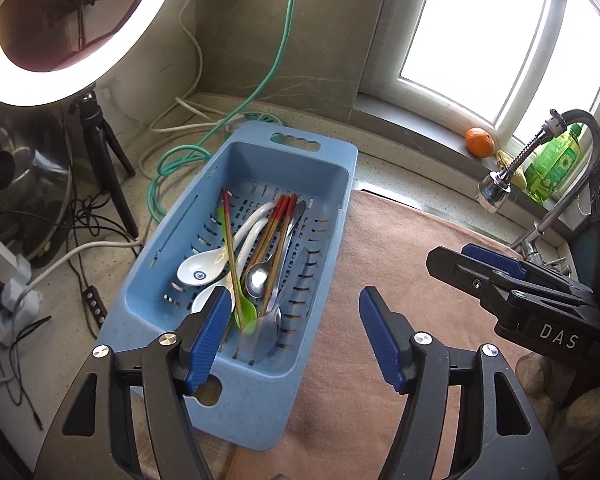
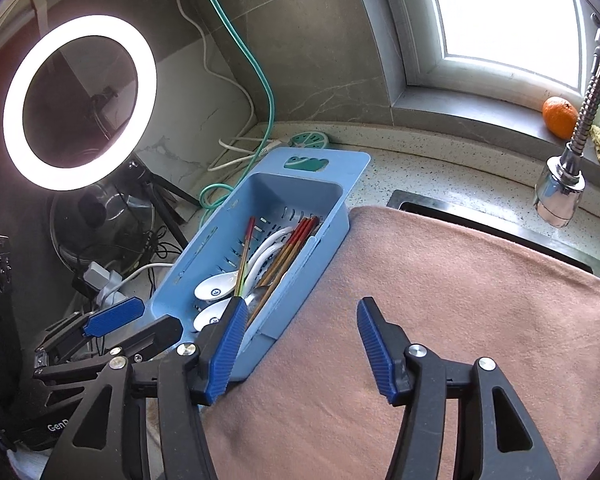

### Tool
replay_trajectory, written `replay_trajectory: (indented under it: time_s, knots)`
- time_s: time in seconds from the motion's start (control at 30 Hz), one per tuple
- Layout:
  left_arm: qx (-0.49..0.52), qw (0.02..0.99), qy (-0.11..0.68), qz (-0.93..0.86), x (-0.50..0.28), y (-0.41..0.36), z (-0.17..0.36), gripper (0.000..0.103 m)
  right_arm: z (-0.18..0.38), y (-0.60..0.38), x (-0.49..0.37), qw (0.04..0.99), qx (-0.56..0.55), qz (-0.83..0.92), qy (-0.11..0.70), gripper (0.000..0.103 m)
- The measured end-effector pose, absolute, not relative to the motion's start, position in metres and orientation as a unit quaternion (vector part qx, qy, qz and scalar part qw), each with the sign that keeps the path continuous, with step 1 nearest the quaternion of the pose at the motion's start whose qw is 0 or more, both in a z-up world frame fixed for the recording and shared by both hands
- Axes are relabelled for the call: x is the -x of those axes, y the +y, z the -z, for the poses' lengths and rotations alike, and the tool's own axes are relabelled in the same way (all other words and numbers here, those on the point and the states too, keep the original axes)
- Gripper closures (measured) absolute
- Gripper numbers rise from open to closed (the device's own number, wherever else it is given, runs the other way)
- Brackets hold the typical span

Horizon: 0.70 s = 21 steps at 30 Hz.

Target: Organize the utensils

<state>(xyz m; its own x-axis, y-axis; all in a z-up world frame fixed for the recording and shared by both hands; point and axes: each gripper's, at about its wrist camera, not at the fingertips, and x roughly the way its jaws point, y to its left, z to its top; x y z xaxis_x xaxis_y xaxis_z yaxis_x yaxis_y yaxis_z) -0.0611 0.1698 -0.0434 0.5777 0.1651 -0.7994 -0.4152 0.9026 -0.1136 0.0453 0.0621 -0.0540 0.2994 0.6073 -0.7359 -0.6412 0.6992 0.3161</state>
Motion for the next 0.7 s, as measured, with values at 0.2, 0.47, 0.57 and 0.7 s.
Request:
replay_trajectory:
  time_s: [0.2,0.47,0.57,0.7]
  knots:
    - [0.138,0.877,0.424,-0.178,0.073,0.155,0.036,0.028,0.042,0.044,-0.03,0.819,0.032,-0.391,0.419,0.032]
    - [0.139,0.882,0.409,-0.187,0.085,0.145,0.025,0.027,0.029,0.03,-0.016,0.83,0.043,-0.396,0.391,0.024]
    - [0.139,0.883,0.408,-0.189,0.086,0.144,0.023,0.027,0.026,0.027,-0.013,0.831,0.044,-0.397,0.388,0.024]
    - [0.138,0.883,0.407,-0.189,0.087,0.142,0.022,0.027,0.025,0.024,-0.011,0.831,0.042,-0.398,0.387,0.023]
